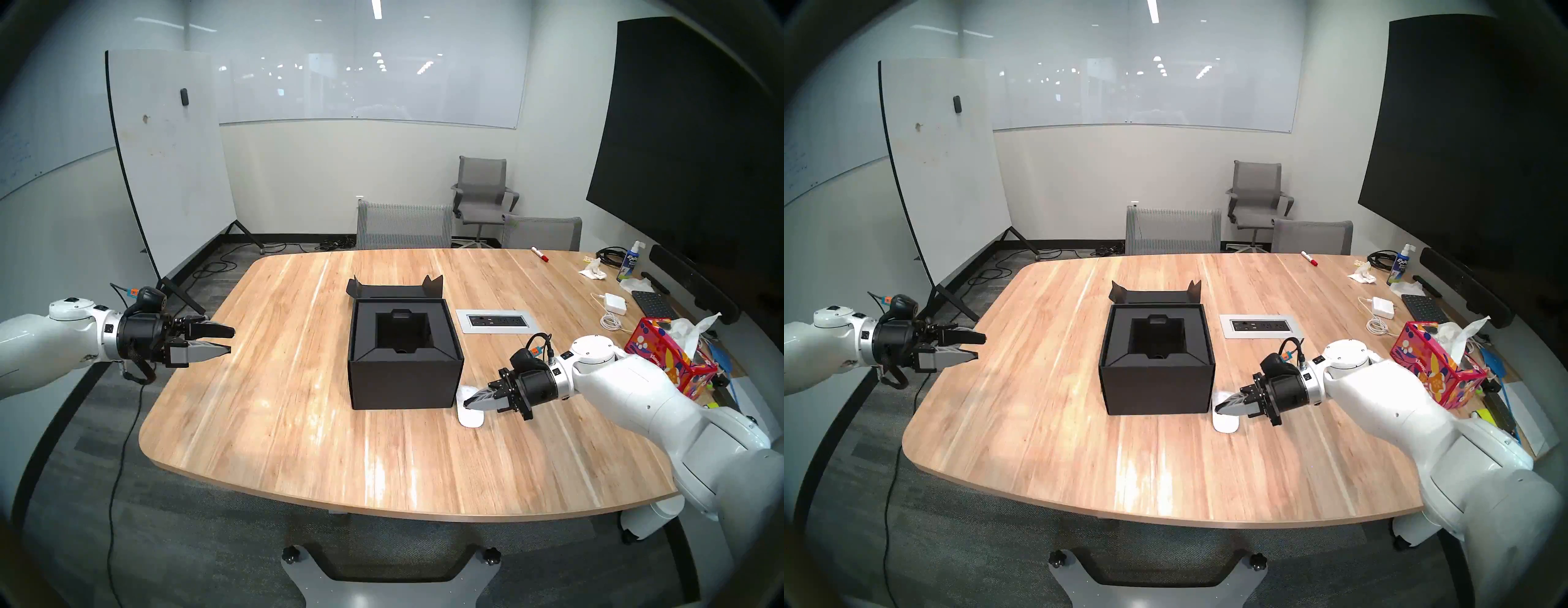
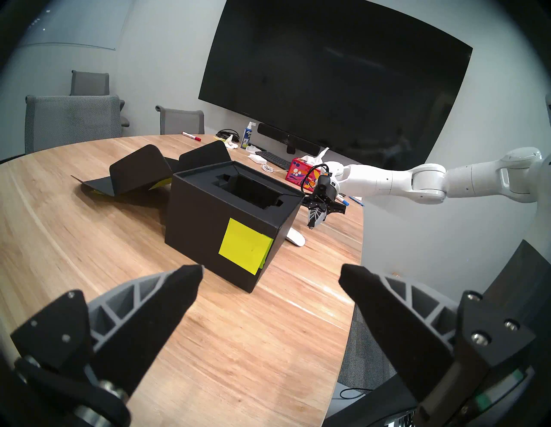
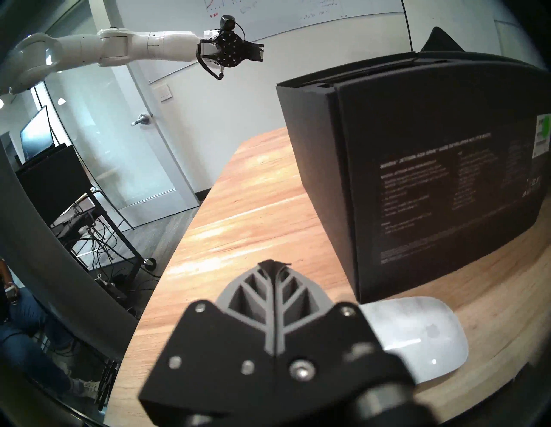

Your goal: Open the box and place the mouse inside

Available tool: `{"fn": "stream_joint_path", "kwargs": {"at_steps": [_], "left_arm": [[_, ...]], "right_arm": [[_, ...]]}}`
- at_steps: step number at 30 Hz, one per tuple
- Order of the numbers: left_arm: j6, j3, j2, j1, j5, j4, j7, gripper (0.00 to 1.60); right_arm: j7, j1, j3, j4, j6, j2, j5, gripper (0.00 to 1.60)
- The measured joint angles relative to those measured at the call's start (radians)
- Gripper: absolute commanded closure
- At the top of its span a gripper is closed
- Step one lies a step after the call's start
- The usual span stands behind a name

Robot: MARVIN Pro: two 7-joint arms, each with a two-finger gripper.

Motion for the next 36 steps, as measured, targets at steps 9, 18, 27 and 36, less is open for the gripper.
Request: {"fn": "stream_joint_path", "kwargs": {"at_steps": [9,18,27,36], "left_arm": [[0.000,0.000,0.000,0.000,0.000,0.000,0.000,0.00],[0.000,0.000,0.000,0.000,0.000,0.000,0.000,0.00],[0.000,0.000,0.000,0.000,0.000,0.000,0.000,0.00],[0.000,0.000,0.000,0.000,0.000,0.000,0.000,0.00]], "right_arm": [[0.000,0.027,-0.039,0.046,-0.008,-0.015,0.013,1.60],[0.000,0.058,-0.082,0.090,-0.030,-0.039,0.025,1.60],[0.000,0.084,-0.129,0.127,-0.044,-0.057,0.049,1.60],[0.000,0.109,-0.171,0.164,-0.055,-0.075,0.072,1.60]]}}
